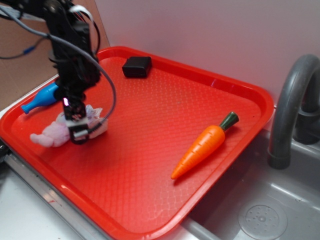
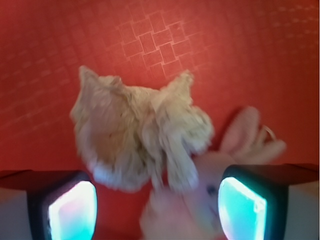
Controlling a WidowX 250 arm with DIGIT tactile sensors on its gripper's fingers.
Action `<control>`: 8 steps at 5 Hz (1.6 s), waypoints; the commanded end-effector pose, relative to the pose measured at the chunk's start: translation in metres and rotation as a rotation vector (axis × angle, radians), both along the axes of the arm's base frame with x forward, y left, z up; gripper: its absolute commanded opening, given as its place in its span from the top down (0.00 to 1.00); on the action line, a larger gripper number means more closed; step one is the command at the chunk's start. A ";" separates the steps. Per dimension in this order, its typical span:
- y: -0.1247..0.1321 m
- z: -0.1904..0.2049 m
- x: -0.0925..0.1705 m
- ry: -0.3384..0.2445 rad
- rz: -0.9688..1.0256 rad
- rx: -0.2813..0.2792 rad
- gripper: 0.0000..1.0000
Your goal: Grab the white paper.
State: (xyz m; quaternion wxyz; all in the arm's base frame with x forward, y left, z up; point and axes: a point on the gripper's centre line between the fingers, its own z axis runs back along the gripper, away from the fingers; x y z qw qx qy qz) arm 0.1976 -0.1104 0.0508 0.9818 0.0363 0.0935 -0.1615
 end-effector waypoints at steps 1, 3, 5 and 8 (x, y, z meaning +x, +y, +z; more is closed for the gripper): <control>-0.016 -0.016 0.000 0.007 -0.064 0.013 0.00; -0.013 -0.006 0.001 -0.025 -0.051 0.023 1.00; -0.010 0.037 0.008 -0.006 -0.002 0.086 1.00; -0.011 0.164 0.034 -0.156 0.064 -0.123 1.00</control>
